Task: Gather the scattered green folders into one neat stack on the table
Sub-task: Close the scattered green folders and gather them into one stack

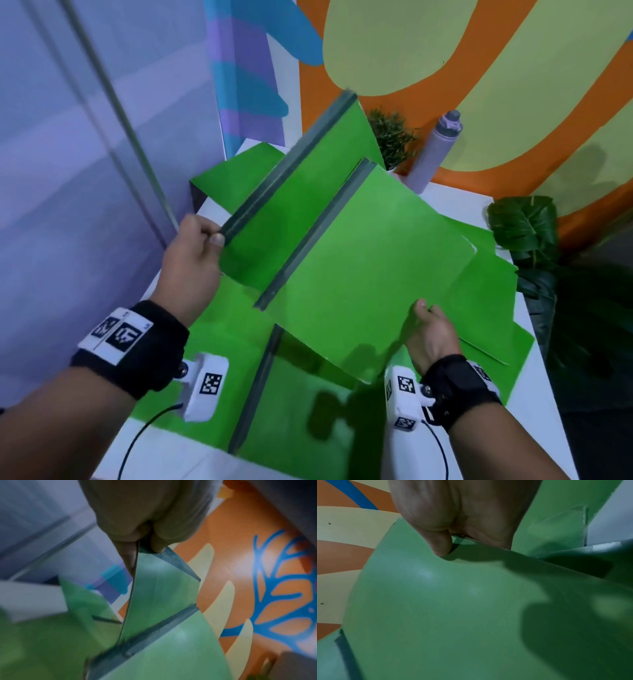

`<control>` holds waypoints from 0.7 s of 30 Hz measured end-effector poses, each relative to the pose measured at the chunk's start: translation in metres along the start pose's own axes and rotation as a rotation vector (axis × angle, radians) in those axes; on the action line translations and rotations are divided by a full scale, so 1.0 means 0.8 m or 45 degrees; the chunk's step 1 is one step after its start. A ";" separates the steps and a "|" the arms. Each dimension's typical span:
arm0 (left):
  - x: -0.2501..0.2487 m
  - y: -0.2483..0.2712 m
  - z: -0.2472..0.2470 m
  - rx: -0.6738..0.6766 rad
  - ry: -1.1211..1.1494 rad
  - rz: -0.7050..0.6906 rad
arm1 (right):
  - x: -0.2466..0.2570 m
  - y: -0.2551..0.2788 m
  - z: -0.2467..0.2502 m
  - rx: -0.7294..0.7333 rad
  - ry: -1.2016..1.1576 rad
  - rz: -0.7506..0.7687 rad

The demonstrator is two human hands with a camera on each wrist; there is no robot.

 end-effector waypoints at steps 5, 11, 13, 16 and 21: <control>0.037 0.060 -0.040 0.221 0.512 0.620 | 0.005 0.013 -0.004 0.100 -0.121 0.006; 0.073 0.135 -0.096 0.668 0.679 0.987 | 0.003 0.018 0.034 0.025 -0.036 0.041; 0.104 0.147 -0.104 0.763 0.264 0.835 | 0.006 0.019 0.054 -0.059 0.043 0.097; 0.149 0.162 -0.117 0.781 -0.529 0.460 | -0.007 0.018 0.079 -0.118 0.168 0.098; 0.176 0.178 -0.135 0.734 -0.893 0.315 | -0.043 0.021 0.104 -0.180 0.228 0.010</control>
Point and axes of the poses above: each hand's wrist, its own y-axis away from the middle knuckle, its own z-axis out of the back of the hand, x = y × z, the point moved 6 cm from there along -y, towards the middle knuckle, and after that the axes turned 6 degrees about y, right-handed, at the moved point
